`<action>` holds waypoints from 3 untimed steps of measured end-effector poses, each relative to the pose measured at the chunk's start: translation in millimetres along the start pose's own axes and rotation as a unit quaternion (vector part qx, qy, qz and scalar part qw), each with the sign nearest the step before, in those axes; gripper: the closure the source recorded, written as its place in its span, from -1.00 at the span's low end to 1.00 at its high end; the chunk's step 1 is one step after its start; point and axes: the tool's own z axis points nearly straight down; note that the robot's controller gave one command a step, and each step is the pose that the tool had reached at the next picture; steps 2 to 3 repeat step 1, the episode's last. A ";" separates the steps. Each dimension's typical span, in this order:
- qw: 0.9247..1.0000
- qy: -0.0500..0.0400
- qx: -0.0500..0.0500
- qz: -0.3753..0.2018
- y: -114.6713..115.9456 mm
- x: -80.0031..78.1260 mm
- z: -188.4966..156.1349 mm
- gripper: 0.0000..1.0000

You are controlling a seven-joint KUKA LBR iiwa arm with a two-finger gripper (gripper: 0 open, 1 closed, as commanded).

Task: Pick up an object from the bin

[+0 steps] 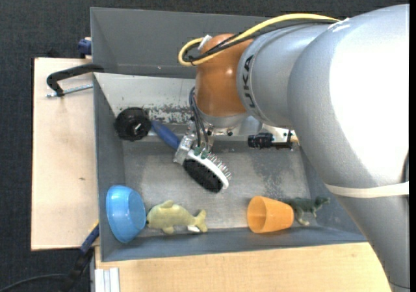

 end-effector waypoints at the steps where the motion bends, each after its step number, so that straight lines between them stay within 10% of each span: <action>1: 1.000 -0.002 -0.002 -0.019 7.8 5.3 -237.6 1.00; 3: 1.000 -0.002 -0.002 -0.019 7.8 5.3 -237.6 1.00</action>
Offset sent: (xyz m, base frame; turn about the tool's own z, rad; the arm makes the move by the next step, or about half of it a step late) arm -0.0051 0.0074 0.2317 -0.0345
